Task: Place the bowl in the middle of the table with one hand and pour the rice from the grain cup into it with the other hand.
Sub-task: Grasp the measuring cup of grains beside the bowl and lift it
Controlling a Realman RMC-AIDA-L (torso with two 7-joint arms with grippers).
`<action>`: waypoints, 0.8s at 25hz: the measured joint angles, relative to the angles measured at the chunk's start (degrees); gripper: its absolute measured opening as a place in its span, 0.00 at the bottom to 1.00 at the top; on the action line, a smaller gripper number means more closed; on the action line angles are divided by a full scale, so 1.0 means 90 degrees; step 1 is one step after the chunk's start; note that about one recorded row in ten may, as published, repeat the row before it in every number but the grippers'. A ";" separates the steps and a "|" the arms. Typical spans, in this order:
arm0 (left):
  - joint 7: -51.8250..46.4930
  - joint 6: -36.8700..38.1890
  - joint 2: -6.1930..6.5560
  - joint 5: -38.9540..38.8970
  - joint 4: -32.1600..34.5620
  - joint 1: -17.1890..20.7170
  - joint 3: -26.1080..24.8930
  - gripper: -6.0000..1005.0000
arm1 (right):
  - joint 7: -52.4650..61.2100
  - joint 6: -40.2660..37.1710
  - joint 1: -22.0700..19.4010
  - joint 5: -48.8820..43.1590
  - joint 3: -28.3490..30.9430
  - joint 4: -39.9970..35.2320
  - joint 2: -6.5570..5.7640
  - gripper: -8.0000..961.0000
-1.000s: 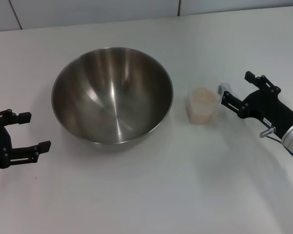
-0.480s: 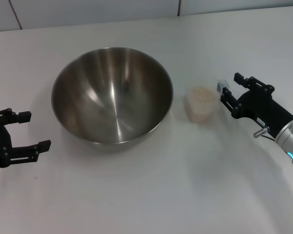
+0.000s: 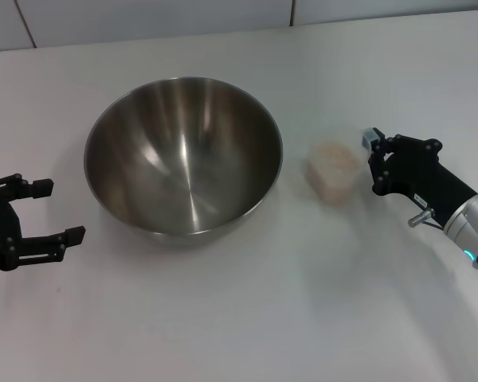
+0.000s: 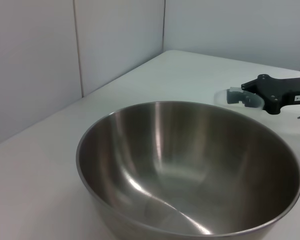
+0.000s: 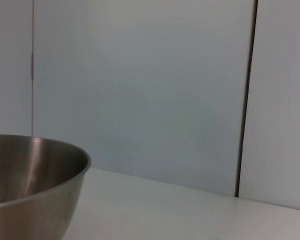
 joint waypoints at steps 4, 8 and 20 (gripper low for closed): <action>-0.0008 0.0015 0.0000 0.0012 0.0002 -0.0012 0.0000 0.86 | 0.0000 -0.0022 -0.0002 -0.0001 0.0000 0.0003 0.0000 0.07; -0.0008 0.0024 0.0000 0.0007 0.0011 -0.0014 0.0000 0.86 | -0.0001 -0.0165 -0.0022 0.0001 0.0144 0.0014 0.0000 0.02; -0.0007 0.0033 0.0010 -0.0014 0.0020 -0.0036 -0.0008 0.86 | -0.0814 -0.2112 0.0225 0.0009 0.0795 0.0102 -0.0009 0.02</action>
